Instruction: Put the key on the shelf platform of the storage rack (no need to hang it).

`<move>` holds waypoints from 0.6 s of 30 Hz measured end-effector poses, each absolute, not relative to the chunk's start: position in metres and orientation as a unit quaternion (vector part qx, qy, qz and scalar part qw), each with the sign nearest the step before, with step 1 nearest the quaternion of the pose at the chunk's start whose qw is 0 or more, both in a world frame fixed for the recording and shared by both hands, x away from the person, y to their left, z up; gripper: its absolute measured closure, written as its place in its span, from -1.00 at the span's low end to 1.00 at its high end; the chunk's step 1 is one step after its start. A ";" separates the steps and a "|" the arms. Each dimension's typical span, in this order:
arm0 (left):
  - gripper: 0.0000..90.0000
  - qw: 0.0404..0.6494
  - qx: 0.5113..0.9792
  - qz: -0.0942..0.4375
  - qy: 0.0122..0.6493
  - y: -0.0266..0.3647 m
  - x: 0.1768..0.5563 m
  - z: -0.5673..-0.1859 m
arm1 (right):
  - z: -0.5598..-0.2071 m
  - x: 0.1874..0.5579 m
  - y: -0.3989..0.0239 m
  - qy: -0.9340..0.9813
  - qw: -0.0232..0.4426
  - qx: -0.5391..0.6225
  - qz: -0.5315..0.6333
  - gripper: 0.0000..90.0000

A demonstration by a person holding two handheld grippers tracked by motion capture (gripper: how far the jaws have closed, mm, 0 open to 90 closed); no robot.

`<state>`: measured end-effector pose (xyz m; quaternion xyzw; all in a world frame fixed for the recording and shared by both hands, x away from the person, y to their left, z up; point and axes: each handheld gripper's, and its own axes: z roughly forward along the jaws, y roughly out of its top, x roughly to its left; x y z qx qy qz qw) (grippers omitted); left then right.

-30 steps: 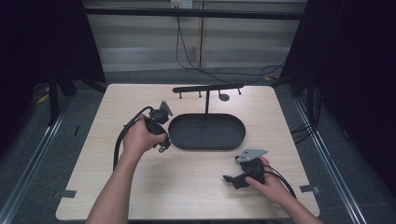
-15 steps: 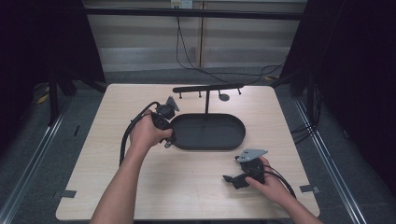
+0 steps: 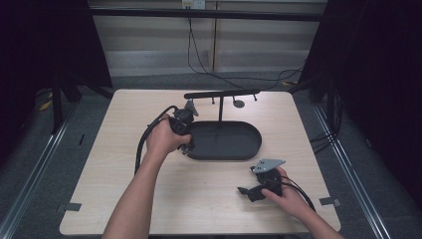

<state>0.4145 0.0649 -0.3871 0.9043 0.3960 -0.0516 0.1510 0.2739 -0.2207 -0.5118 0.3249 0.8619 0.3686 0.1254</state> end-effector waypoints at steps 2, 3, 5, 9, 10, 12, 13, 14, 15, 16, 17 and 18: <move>0.50 0.150 0.905 -0.051 0.395 0.063 0.415 -0.388 | -0.512 0.274 -0.221 0.862 0.125 0.325 0.369 -0.80; 0.50 0.149 0.906 -0.051 0.393 0.061 0.416 -0.388 | -0.512 0.274 -0.221 0.862 0.125 0.325 0.369 -0.80; 0.50 0.152 0.905 -0.051 0.393 0.059 0.417 -0.388 | -0.512 0.274 -0.221 0.862 0.125 0.325 0.369 -0.80; 0.50 0.155 0.906 -0.052 0.389 0.053 0.419 -0.388 | -0.512 0.274 -0.221 0.862 0.125 0.325 0.369 -0.80; 0.50 0.157 0.907 -0.051 0.388 0.051 0.419 -0.387 | -0.512 0.274 -0.221 0.862 0.125 0.325 0.369 -0.80; 0.50 0.161 0.906 -0.052 0.389 0.048 0.420 -0.387 | -0.512 0.274 -0.221 0.862 0.125 0.325 0.369 -0.80; 0.50 0.162 0.905 -0.052 0.390 0.047 0.420 -0.386 | -0.512 0.274 -0.221 0.862 0.125 0.325 0.369 -0.80; 0.50 0.162 0.907 -0.050 0.386 0.046 0.421 -0.386 | -0.512 0.274 -0.221 0.862 0.125 0.325 0.369 -0.80; 0.50 0.162 0.907 -0.050 0.386 0.045 0.421 -0.386 | -0.512 0.274 -0.221 0.862 0.125 0.325 0.369 -0.80; 0.50 0.163 0.907 -0.054 0.386 0.043 0.421 -0.386 | -0.512 0.274 -0.221 0.862 0.126 0.325 0.369 -0.80; 0.50 0.165 0.907 -0.054 0.384 0.042 0.422 -0.386 | -0.512 0.274 -0.221 0.862 0.126 0.325 0.369 -0.80; 0.50 0.165 0.906 -0.055 0.386 0.041 0.422 -0.387 | -0.512 0.274 -0.221 0.862 0.126 0.325 0.369 -0.80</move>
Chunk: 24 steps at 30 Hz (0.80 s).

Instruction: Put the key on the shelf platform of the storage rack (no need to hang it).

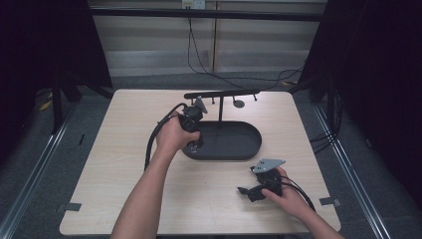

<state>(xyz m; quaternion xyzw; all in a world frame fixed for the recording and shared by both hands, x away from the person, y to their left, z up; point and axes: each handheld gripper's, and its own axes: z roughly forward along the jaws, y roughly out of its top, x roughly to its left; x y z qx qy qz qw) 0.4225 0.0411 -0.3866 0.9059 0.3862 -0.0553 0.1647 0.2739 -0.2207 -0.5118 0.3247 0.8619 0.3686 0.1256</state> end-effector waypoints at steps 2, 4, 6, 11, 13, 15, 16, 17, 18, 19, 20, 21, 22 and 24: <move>0.50 0.162 0.908 -0.056 0.383 0.038 0.424 -0.387 | -0.512 0.274 -0.221 0.862 0.126 0.325 0.369 -0.80; 0.50 0.167 0.908 -0.053 0.381 0.035 0.425 -0.388 | -0.512 0.274 -0.221 0.862 0.126 0.325 0.368 -0.80; 0.50 0.170 0.907 -0.049 0.381 0.033 0.426 -0.389 | -0.512 0.274 -0.221 0.862 0.126 0.325 0.368 -0.80; 0.50 0.169 0.907 -0.050 0.382 0.029 0.429 -0.391 | -0.512 0.274 -0.221 0.862 0.126 0.325 0.368 -0.80; 0.50 0.171 0.906 -0.050 0.383 0.027 0.430 -0.393 | -0.512 0.274 -0.221 0.862 0.126 0.325 0.368 -0.80; 0.50 0.171 0.906 -0.050 0.385 0.026 0.431 -0.394 | -0.512 0.274 -0.221 0.862 0.126 0.325 0.368 -0.80; 0.50 0.169 0.907 -0.048 0.383 0.025 0.432 -0.395 | -0.512 0.274 -0.221 0.862 0.126 0.325 0.368 -0.80; 0.50 0.169 0.907 -0.050 0.383 0.024 0.432 -0.395 | -0.512 0.274 -0.221 0.862 0.126 0.325 0.368 -0.80; 0.50 0.170 0.905 -0.050 0.386 0.023 0.432 -0.396 | -0.512 0.274 -0.221 0.862 0.126 0.325 0.369 -0.80; 0.50 0.167 0.907 -0.047 0.383 0.023 0.433 -0.397 | -0.512 0.274 -0.221 0.862 0.126 0.325 0.369 -0.80; 0.50 0.167 0.907 -0.047 0.383 0.022 0.433 -0.397 | -0.512 0.274 -0.221 0.862 0.126 0.324 0.369 -0.80; 0.50 0.166 0.908 -0.047 0.383 0.021 0.434 -0.398 | -0.512 0.274 -0.221 0.862 0.126 0.325 0.369 -0.80; 0.50 0.166 0.908 -0.046 0.381 0.020 0.434 -0.398 | -0.512 0.274 -0.221 0.862 0.126 0.324 0.369 -0.80; 0.50 0.165 0.909 -0.041 0.380 0.018 0.435 -0.400 | -0.512 0.274 -0.221 0.862 0.126 0.325 0.369 -0.80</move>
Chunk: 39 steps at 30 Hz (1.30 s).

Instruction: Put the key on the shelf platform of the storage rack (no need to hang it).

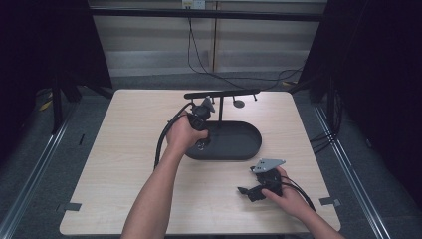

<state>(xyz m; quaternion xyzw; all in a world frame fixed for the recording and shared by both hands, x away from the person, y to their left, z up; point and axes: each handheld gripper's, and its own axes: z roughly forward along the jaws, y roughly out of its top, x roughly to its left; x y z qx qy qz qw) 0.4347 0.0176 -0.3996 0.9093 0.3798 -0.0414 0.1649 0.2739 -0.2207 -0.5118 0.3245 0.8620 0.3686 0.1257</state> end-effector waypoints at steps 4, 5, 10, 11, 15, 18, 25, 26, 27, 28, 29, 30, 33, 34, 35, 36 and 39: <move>0.50 0.163 0.912 -0.043 0.373 0.014 0.436 -0.402 | -0.512 0.274 -0.221 0.862 0.126 0.325 0.369 -0.80; 0.50 0.165 0.911 -0.042 0.375 0.013 0.436 -0.402 | -0.512 0.274 -0.221 0.862 0.126 0.324 0.369 -0.80; 0.50 0.166 0.914 -0.038 0.367 0.007 0.438 -0.404 | -0.512 0.274 -0.221 0.862 0.126 0.324 0.369 -0.80; 0.50 0.169 0.912 -0.037 0.371 0.005 0.438 -0.405 | -0.512 0.274 -0.221 0.862 0.126 0.324 0.369 -0.80; 0.50 0.173 0.912 -0.036 0.370 0.001 0.439 -0.408 | -0.512 0.274 -0.221 0.862 0.126 0.325 0.369 -0.80; 0.50 0.168 0.914 -0.034 0.369 -0.002 0.441 -0.409 | -0.512 0.274 -0.221 0.862 0.126 0.325 0.369 -0.80; 0.50 0.165 0.915 -0.031 0.368 -0.007 0.443 -0.414 | -0.512 0.274 -0.221 0.862 0.126 0.325 0.369 -0.80; 0.50 0.167 0.915 -0.036 0.366 -0.008 0.443 -0.415 | -0.512 0.274 -0.221 0.862 0.126 0.325 0.369 -0.80; 0.50 0.165 0.916 -0.034 0.365 -0.008 0.443 -0.416 | -0.512 0.274 -0.221 0.862 0.126 0.325 0.369 -0.80; 0.50 0.164 0.916 -0.032 0.364 -0.008 0.444 -0.416 | -0.512 0.274 -0.221 0.862 0.126 0.324 0.369 -0.80; 0.50 0.164 0.916 -0.032 0.364 -0.009 0.444 -0.417 | -0.512 0.274 -0.221 0.862 0.126 0.325 0.369 -0.80; 0.50 0.163 0.917 -0.031 0.362 -0.009 0.444 -0.417 | -0.512 0.274 -0.221 0.862 0.126 0.325 0.369 -0.80; 0.50 0.162 0.918 -0.029 0.362 -0.011 0.445 -0.419 | -0.512 0.274 -0.221 0.862 0.126 0.324 0.369 -0.80; 0.50 0.163 0.917 -0.028 0.363 -0.011 0.445 -0.420 | -0.512 0.274 -0.221 0.862 0.126 0.324 0.369 -0.80; 0.50 0.163 0.918 -0.025 0.362 -0.011 0.446 -0.421 | -0.512 0.274 -0.221 0.862 0.126 0.324 0.369 -0.80; 0.50 0.158 0.920 -0.022 0.357 -0.011 0.447 -0.422 | -0.512 0.274 -0.221 0.862 0.126 0.324 0.369 -0.80; 0.50 0.159 0.919 -0.019 0.360 -0.012 0.447 -0.425 | -0.512 0.274 -0.221 0.862 0.126 0.324 0.369 -0.80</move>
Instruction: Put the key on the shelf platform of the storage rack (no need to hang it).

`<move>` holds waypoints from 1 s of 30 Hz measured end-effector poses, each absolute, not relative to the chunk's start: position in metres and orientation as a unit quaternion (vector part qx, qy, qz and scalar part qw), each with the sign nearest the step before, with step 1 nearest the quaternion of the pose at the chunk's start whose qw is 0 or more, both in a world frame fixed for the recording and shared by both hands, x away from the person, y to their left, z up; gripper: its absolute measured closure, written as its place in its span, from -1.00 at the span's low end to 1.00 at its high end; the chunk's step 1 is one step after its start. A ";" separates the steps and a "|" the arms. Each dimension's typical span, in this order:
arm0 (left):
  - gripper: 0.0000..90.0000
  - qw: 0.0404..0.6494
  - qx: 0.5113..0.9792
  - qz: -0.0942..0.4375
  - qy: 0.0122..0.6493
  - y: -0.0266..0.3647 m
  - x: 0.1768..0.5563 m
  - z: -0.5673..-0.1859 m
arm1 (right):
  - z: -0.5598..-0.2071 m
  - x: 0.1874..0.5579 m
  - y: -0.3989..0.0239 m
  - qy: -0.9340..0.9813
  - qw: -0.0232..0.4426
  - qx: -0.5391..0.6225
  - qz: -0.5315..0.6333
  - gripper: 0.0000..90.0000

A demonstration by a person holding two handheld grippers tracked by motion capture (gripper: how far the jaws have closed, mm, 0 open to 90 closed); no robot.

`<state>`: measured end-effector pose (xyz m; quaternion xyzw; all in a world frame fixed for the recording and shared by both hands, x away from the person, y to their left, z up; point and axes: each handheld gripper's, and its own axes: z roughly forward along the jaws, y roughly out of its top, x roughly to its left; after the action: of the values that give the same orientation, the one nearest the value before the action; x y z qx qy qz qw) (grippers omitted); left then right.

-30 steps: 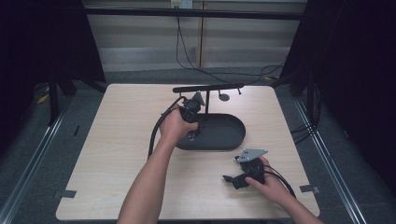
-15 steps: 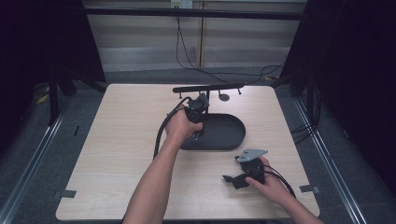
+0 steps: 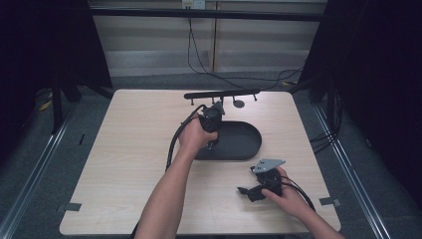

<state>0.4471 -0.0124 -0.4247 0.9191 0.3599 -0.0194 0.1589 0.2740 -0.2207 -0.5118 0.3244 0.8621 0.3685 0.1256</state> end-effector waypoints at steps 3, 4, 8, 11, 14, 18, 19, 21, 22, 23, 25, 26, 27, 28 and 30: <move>0.50 0.161 0.918 -0.019 0.363 -0.014 0.448 -0.428 | -0.512 0.274 -0.221 0.862 0.126 0.325 0.369 -0.80; 0.50 0.159 0.919 -0.019 0.361 -0.014 0.449 -0.429 | -0.512 0.274 -0.221 0.862 0.126 0.324 0.369 -0.80; 0.49 0.164 0.918 -0.016 0.362 -0.016 0.450 -0.434 | -0.512 0.274 -0.221 0.862 0.125 0.326 0.369 -0.80; 0.49 0.166 0.917 -0.012 0.363 -0.018 0.451 -0.438 | -0.512 0.274 -0.221 0.862 0.125 0.326 0.369 -0.80; 0.49 0.165 0.919 -0.017 0.358 -0.020 0.452 -0.441 | -0.512 0.274 -0.221 0.862 0.125 0.325 0.369 -0.80; 0.49 0.164 0.919 -0.018 0.359 -0.023 0.454 -0.446 | -0.512 0.274 -0.221 0.862 0.125 0.325 0.369 -0.80; 0.49 0.164 0.919 -0.017 0.358 -0.024 0.454 -0.447 | -0.512 0.274 -0.221 0.862 0.125 0.325 0.369 -0.80; 0.49 0.163 0.919 -0.014 0.358 -0.024 0.455 -0.449 | -0.512 0.274 -0.221 0.862 0.125 0.325 0.369 -0.80; 0.49 0.163 0.918 -0.012 0.361 -0.024 0.455 -0.450 | -0.512 0.274 -0.221 0.862 0.125 0.325 0.369 -0.80; 0.49 0.162 0.919 -0.010 0.360 -0.024 0.456 -0.451 | -0.512 0.274 -0.221 0.862 0.125 0.325 0.369 -0.80; 0.49 0.161 0.918 -0.010 0.362 -0.024 0.457 -0.452 | -0.512 0.274 -0.221 0.862 0.125 0.325 0.369 -0.80; 0.49 0.162 0.918 -0.007 0.362 -0.024 0.458 -0.452 | -0.512 0.274 -0.221 0.862 0.125 0.325 0.369 -0.80; 0.49 0.164 0.916 -0.006 0.366 -0.025 0.458 -0.452 | -0.512 0.274 -0.221 0.862 0.125 0.325 0.369 -0.80; 0.49 0.163 0.917 -0.008 0.363 -0.025 0.459 -0.453 | -0.512 0.274 -0.221 0.862 0.125 0.325 0.369 -0.80; 0.49 0.158 0.918 -0.008 0.363 -0.025 0.460 -0.455 | -0.512 0.274 -0.221 0.862 0.125 0.325 0.369 -0.80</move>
<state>0.4600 -0.0255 -0.4549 0.9184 0.3625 -0.0082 0.1581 0.2739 -0.2207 -0.5119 0.3249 0.8618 0.3687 0.1253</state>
